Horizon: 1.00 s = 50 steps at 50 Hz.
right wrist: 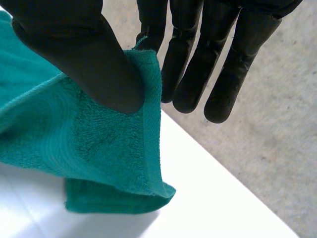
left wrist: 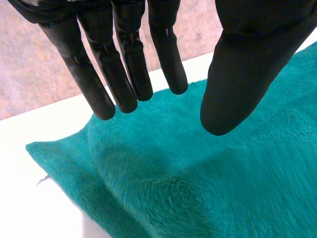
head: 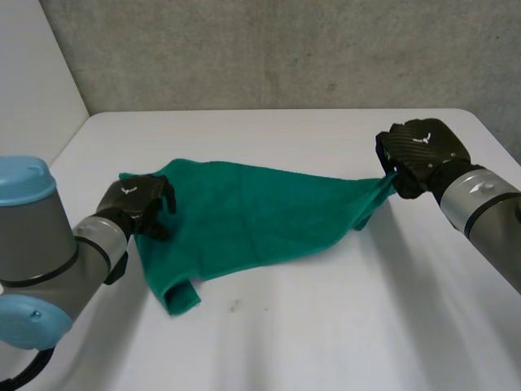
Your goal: Fold the towel.
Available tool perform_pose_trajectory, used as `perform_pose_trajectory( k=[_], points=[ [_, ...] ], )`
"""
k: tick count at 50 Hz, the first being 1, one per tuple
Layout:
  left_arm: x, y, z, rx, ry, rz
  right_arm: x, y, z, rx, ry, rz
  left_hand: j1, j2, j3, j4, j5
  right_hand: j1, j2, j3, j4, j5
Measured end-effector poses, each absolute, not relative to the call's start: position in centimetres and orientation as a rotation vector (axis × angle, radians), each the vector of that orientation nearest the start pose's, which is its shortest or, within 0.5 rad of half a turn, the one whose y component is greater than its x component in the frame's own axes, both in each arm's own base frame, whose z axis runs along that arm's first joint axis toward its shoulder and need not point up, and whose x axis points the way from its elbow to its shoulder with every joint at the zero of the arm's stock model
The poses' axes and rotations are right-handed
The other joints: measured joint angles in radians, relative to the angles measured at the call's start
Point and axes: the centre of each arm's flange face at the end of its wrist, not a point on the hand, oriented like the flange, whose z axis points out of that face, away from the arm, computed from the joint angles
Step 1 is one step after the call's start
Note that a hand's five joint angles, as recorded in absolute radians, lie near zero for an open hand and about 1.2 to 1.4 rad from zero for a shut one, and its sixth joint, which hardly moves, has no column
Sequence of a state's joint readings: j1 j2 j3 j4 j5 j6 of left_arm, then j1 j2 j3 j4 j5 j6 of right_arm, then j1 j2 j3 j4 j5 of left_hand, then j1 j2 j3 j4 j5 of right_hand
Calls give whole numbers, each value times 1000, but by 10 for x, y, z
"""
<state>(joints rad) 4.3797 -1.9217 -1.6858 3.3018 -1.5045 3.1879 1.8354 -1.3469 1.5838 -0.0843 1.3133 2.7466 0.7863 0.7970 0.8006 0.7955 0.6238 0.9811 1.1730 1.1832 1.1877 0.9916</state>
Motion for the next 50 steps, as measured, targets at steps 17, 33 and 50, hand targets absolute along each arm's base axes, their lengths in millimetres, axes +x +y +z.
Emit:
perform_pose_trajectory(
  k=[17, 33, 50],
  points=[
    [-255, -238, 195, 632, 2609, -2050, 234, -294, 211, -913, 2175, -1866, -383, -404, -402, -410, -414, 0, 0, 0, 0, 0],
    [-250, -168, 194, 554, 2608, -1987, 235, -297, 198, -913, 2215, -1823, -510, -529, -528, -527, -537, 0, 0, 0, 0, 0],
    [-236, -214, 138, 365, 2558, -1785, 220, -308, 198, -877, 2256, -1851, -510, -529, -528, -527, -536, 0, 0, 0, 0, 2]
  ],
)
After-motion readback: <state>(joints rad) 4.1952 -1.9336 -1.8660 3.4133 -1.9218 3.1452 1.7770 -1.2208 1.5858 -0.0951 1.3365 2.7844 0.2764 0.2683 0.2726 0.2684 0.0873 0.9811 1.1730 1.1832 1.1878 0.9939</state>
